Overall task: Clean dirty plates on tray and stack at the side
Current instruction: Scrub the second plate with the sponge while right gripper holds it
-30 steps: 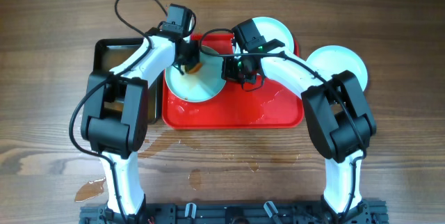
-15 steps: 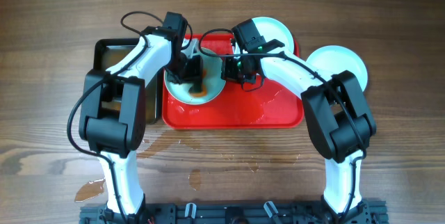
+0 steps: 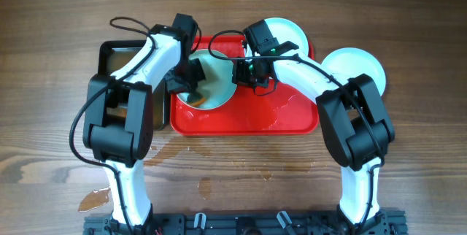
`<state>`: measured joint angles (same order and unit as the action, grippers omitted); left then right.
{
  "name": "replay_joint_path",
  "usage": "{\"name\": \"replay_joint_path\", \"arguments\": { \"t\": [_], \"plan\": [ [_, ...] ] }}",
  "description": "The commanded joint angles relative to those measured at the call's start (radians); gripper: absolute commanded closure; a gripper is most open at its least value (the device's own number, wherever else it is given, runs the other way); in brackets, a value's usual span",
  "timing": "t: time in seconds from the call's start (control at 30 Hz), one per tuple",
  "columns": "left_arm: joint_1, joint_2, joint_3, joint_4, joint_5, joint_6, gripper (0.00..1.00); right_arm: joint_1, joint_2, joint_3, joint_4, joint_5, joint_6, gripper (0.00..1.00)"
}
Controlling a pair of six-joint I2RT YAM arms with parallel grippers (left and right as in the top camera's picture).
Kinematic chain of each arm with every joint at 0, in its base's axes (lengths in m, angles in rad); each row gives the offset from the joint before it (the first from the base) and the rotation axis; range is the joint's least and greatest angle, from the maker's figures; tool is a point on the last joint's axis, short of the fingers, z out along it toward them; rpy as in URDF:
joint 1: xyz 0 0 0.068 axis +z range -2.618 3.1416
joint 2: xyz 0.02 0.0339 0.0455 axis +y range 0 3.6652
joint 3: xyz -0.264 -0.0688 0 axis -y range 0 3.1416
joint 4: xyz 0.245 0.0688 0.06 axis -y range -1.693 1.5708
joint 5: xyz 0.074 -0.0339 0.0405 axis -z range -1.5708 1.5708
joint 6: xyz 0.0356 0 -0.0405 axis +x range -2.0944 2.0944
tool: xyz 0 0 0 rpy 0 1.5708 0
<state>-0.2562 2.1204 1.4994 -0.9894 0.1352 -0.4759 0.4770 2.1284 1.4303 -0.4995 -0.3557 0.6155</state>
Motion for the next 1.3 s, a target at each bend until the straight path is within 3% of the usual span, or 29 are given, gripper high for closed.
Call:
{"name": "replay_joint_path", "arguments": {
  "t": [0.0,0.13,0.2,0.3,0.37,0.43,0.53,0.63,0.7,0.83,1.0,1.07,1.13,1.27],
  "plan": [
    [-0.006,0.081,-0.059,0.046,0.284,0.251,0.96,0.000,0.028,-0.001,0.013,-0.020,-0.011,0.96],
    [-0.010,0.082,-0.060,0.249,0.274,0.263,0.96,0.000,0.028,-0.001,0.013,-0.020,-0.011,0.95],
    [-0.010,0.085,-0.060,0.349,0.200,0.255,0.96,0.000,0.028,-0.001,0.013,-0.020,-0.012,0.96],
    [-0.003,0.085,-0.059,0.364,-0.028,0.159,0.95,0.000,0.028,-0.001,0.012,-0.020,-0.014,0.96],
    [0.036,0.085,-0.059,0.254,-0.237,-0.021,0.96,0.000,0.028,-0.001,0.012,-0.020,-0.014,0.96],
    [0.077,0.085,-0.059,0.148,-0.235,-0.111,0.96,0.000,0.028,-0.001,0.013,-0.020,-0.014,0.95],
    [0.103,0.085,-0.059,0.048,-0.016,-0.078,0.96,0.000,0.028,-0.001,0.013,-0.020,-0.014,0.96],
    [0.067,0.085,-0.059,0.022,0.315,0.176,0.96,0.000,0.028,-0.001,0.013,-0.020,-0.014,0.96],
    [0.030,0.085,-0.059,0.032,0.369,0.252,0.96,0.000,0.028,-0.001,0.013,-0.020,-0.014,0.96],
    [-0.004,0.085,-0.059,0.168,0.348,0.261,0.95,0.000,0.028,-0.001,0.013,-0.020,-0.014,0.96],
    [0.025,0.085,-0.059,0.373,0.036,0.169,0.96,0.000,0.028,-0.001,0.013,-0.020,-0.013,0.96],
    [0.037,0.085,-0.059,0.343,-0.140,0.031,0.96,0.000,0.028,-0.001,0.013,-0.020,-0.014,0.96],
    [0.045,0.085,-0.060,0.244,-0.227,-0.105,0.96,0.000,0.028,-0.001,0.013,-0.020,-0.014,0.96],
    [0.035,0.085,-0.059,0.063,-0.128,-0.171,0.96,0.000,0.028,-0.001,0.017,-0.028,-0.014,0.96]
  ]
}}
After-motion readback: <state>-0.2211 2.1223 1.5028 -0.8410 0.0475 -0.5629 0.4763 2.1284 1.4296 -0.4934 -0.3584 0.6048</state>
